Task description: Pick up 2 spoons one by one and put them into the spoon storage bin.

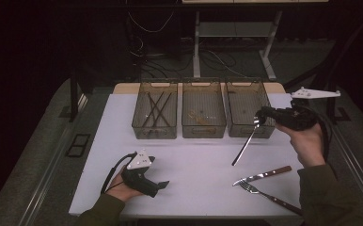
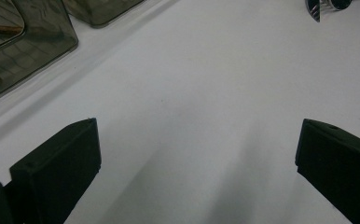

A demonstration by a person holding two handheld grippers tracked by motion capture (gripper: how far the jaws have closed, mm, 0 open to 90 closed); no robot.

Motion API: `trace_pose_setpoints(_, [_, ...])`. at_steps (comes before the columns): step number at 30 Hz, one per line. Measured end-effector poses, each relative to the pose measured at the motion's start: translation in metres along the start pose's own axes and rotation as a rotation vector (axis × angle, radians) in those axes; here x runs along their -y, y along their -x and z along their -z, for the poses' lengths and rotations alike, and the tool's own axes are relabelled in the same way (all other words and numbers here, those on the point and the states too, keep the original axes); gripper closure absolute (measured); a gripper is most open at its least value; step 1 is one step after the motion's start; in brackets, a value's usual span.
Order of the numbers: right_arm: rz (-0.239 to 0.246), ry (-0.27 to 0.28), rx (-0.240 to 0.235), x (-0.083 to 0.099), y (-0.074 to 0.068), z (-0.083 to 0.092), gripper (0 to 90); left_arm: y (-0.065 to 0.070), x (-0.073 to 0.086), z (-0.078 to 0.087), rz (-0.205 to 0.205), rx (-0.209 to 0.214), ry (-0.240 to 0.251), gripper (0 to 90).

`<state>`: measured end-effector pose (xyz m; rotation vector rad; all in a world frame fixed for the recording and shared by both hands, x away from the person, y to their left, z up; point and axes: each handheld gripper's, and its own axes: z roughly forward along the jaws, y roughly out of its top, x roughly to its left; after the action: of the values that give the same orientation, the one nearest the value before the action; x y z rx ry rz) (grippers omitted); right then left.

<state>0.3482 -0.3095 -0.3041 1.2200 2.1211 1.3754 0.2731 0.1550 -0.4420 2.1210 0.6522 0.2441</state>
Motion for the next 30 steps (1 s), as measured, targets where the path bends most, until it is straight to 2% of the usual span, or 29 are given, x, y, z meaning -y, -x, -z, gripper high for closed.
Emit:
trace_pose_setpoints(1, [0.002,-0.002,0.005,-0.005,-0.001,-0.003,89.4,-0.001,0.0,0.001,-0.015,0.002,-0.012,0.0])
trace_pose_setpoints(6, [0.015,0.003,0.021,-0.026,-0.004,-0.025,89.4,-0.001,0.0,0.001,-0.008,0.004,-0.006,0.0])
trace_pose_setpoints(12, [-0.006,-0.002,0.064,-0.044,-0.005,-0.057,89.4,0.0,-0.001,0.002,-0.005,0.006,-0.001,0.0])
trace_pose_setpoints(16, [-0.028,0.001,0.086,-0.053,-0.002,-0.077,89.4,-0.001,-0.001,0.002,-0.005,0.01,0.001,0.0])
trace_pose_setpoints(18, [-0.044,0.013,0.101,-0.058,0.0,-0.085,89.4,0.0,-0.001,0.001,0.01,0.012,0.013,0.0])
trace_pose_setpoints(23, [-0.089,0.029,0.141,-0.065,0.008,-0.105,89.4,0.0,-0.001,0.001,0.005,0.015,0.013,0.0])
trace_pose_setpoints(30, [-0.112,0.005,0.182,-0.068,0.008,-0.139,89.4,0.0,-0.001,0.002,0.012,0.015,0.019,0.0])
